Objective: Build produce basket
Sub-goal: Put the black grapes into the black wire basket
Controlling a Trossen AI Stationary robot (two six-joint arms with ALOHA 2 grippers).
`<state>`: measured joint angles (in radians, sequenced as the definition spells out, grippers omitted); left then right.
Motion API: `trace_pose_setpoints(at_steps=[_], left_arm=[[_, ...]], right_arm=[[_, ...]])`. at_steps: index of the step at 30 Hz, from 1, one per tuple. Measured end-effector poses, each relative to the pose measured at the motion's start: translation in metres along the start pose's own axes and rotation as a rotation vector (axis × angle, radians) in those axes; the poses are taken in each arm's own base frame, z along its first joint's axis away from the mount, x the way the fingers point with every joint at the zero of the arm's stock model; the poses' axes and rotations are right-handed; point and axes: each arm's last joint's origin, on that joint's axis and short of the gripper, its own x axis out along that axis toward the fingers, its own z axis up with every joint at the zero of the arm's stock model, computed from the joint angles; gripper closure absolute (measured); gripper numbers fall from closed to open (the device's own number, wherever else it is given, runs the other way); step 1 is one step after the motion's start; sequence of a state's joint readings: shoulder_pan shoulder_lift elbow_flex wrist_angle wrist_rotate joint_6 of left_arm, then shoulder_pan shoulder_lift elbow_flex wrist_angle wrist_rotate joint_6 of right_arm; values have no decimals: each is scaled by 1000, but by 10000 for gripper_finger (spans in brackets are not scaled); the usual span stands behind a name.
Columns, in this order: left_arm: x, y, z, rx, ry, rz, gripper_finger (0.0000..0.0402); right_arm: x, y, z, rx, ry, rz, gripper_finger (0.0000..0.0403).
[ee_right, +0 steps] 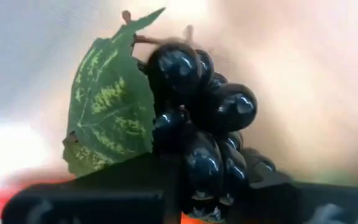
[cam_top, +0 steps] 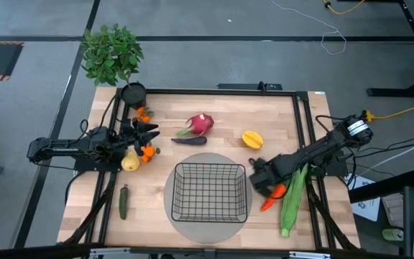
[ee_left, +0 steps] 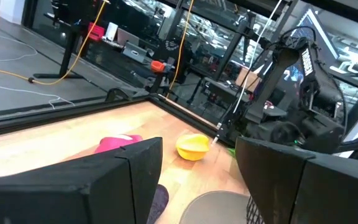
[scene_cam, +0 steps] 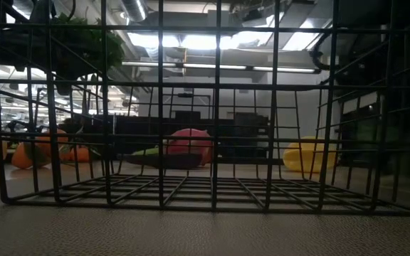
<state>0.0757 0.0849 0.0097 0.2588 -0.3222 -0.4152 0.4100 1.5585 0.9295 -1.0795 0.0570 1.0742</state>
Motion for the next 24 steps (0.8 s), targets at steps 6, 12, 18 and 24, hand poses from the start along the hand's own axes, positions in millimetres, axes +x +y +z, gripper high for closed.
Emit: trace_pose_setpoints(at_steps=[6,12,18,24], left_arm=[[0,0,0,0,0,1,209],[0,0,0,-1,0,-2,209],[0,-2,-2,1,48,-86,209],[0,-3,-3,1,67,-118,209]], right_arm=[[-68,-21,0,121,-76,-318,356],[-138,2,25,-5,-478,27,358],[-187,30,34,-299,-669,383,319],[-200,44,41,-565,-764,550,194]])
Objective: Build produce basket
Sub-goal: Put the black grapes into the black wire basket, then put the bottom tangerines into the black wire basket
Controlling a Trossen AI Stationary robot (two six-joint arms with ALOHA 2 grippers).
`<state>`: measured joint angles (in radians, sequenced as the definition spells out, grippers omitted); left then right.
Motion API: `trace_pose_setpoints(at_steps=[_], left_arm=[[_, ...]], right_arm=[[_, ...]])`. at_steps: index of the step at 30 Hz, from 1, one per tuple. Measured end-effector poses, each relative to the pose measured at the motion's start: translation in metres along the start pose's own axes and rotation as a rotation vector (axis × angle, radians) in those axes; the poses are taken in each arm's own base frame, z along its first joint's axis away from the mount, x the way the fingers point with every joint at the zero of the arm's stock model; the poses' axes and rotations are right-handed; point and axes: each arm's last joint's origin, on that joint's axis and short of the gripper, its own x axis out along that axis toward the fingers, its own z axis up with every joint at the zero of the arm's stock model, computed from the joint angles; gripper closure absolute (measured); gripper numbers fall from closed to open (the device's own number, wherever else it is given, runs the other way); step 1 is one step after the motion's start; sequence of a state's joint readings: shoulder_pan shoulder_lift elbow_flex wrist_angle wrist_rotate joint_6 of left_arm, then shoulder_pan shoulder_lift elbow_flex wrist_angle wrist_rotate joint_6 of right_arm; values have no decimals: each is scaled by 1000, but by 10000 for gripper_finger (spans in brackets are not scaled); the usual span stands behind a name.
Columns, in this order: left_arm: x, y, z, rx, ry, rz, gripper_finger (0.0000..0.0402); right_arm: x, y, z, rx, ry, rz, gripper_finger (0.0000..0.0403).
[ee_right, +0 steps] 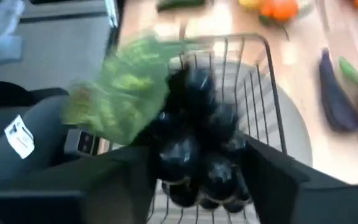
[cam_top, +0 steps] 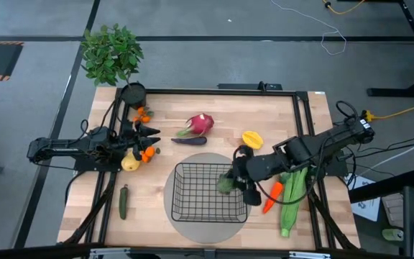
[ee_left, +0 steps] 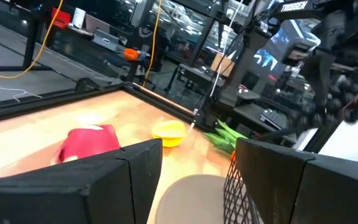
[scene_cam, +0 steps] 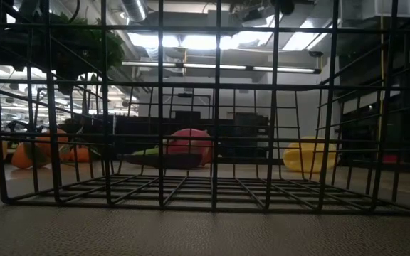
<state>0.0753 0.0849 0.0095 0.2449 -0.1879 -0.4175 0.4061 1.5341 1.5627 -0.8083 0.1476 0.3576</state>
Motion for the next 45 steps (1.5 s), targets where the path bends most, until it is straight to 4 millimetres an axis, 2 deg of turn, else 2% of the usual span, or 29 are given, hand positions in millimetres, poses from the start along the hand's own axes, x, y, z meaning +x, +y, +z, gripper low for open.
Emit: trace_pose_setpoints(at_steps=[3,6,10,14,18,23,28,33,38,45], left_arm=[[0,0,0,0,0,0,209],[0,0,0,0,-1,1,209],[0,0,0,1,-2,3,209],[0,0,0,1,1,4,209],[0,0,0,1,3,4,209],[0,0,0,-53,4,3,209],[0,0,0,-76,4,3,209],[0,0,-1,-76,4,4,209],[0,0,-1,-75,4,4,209],[0,0,-1,-61,4,7,209]], right_arm=[[1,-7,3,31,-21,-62,156],[2,-14,5,60,-30,-93,137],[2,-21,6,69,-28,-126,132],[1,-38,3,99,-30,-374,139],[-7,-65,-15,240,88,-663,148],[-10,-104,-49,451,341,-894,160],[16,-136,-78,546,485,-854,165],[48,-171,-104,543,484,-731,165],[59,-200,-120,582,452,-689,165],[63,-210,-123,615,407,-643,165]])
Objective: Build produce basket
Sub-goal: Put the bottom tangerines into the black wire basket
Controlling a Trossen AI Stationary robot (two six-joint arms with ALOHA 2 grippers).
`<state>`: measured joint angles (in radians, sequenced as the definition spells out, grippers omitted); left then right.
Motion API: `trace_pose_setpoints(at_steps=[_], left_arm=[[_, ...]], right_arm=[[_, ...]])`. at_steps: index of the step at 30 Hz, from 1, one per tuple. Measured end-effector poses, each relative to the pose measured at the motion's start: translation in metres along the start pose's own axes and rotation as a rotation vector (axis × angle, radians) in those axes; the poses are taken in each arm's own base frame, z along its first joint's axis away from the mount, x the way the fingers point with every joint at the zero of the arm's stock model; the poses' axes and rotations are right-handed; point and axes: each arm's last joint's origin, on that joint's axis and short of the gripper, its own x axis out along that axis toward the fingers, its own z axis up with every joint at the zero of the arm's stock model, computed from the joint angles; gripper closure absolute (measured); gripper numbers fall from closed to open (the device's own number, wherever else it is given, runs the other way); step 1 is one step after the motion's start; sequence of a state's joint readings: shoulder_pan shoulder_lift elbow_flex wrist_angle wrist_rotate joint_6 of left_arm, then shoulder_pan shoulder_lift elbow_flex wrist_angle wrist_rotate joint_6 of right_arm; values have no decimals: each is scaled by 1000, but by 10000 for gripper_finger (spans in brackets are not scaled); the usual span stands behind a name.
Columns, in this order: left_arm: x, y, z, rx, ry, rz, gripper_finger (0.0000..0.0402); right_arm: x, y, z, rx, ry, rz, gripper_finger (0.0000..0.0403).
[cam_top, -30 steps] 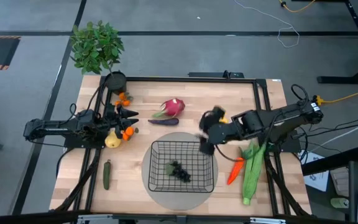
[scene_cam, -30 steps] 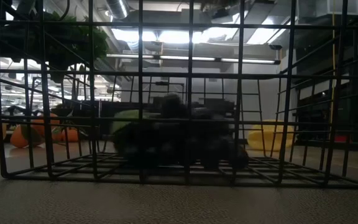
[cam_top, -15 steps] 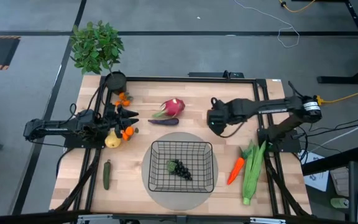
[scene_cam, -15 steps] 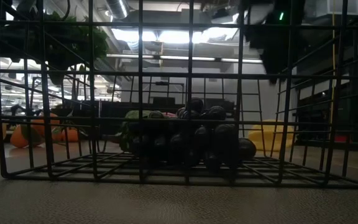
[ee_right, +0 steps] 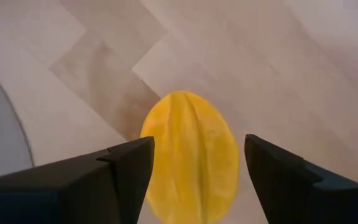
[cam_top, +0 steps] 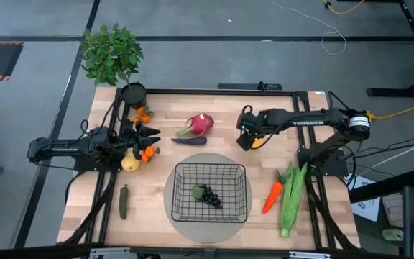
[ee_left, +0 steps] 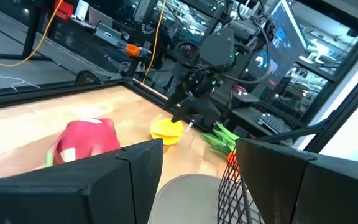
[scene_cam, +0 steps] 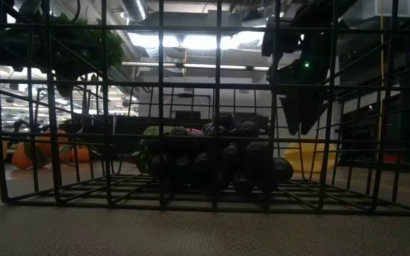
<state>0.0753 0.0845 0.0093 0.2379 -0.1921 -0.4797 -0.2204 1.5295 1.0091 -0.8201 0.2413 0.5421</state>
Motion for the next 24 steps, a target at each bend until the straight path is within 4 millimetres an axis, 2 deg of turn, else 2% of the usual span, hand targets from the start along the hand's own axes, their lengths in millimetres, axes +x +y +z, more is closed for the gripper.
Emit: trace_pose_setpoints(at_steps=[18,24], left_arm=[[0,1,-2,5,18,10,209],[0,1,-2,9,17,20,209]], right_arm=[[0,2,1,-11,6,35,165],[-20,7,19,-13,-71,81,165]])
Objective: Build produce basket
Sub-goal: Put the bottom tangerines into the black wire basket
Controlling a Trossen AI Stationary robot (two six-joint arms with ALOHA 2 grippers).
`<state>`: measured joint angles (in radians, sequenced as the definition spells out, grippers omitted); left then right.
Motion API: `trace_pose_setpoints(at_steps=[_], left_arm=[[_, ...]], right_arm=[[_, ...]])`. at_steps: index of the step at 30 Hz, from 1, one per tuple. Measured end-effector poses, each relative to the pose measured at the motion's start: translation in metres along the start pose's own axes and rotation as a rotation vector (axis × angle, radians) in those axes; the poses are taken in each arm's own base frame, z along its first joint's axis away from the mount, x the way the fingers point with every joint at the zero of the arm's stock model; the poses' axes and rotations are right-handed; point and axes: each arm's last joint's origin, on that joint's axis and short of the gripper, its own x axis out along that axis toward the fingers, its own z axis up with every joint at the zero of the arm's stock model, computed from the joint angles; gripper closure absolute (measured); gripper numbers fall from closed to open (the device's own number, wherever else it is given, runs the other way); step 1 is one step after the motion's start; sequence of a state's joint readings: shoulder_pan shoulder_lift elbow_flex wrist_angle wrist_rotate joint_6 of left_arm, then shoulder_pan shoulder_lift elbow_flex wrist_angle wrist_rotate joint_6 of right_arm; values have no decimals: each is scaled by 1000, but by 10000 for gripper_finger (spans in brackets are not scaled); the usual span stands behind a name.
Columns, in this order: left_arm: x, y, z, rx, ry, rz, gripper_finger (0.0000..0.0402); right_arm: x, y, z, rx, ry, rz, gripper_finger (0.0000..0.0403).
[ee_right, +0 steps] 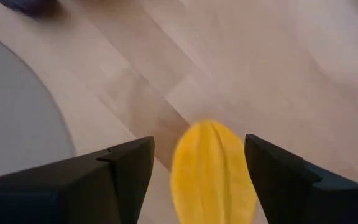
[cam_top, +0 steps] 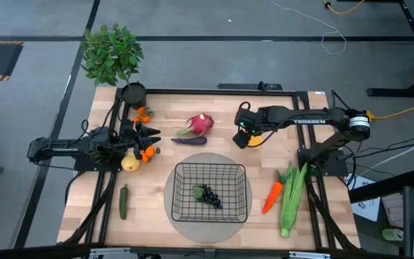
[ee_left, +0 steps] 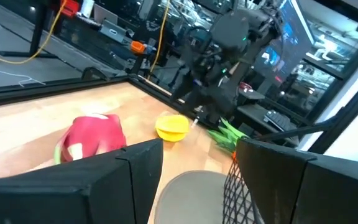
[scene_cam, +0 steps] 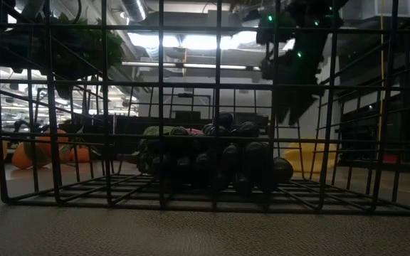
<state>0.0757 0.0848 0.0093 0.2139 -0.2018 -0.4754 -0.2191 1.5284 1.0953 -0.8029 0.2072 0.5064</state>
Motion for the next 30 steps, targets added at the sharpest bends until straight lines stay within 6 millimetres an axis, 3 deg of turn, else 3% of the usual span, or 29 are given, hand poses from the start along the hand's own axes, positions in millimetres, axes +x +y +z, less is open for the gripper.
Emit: trace_pose_setpoints(at_steps=[4,8,10,14,18,21,25,30], left_arm=[[0,-6,4,7,27,-104,211],[-6,-30,51,-31,-74,-206,219],[-10,-44,78,-20,-45,-225,225],[-10,-64,120,10,121,-69,235],[2,-72,135,4,418,246,240],[12,-72,132,-6,685,476,240],[27,-66,111,38,979,725,240],[51,-53,75,142,1170,823,240]], right_arm=[[-22,11,13,-48,-35,59,165],[-49,23,17,-148,-29,95,165],[-62,27,19,-183,-33,102,165],[-84,34,21,-222,-45,118,165],[-96,39,20,-247,-53,133,165],[-98,41,17,-282,-41,129,165],[-98,41,13,-290,-16,119,165],[-98,42,10,-280,3,111,165]])
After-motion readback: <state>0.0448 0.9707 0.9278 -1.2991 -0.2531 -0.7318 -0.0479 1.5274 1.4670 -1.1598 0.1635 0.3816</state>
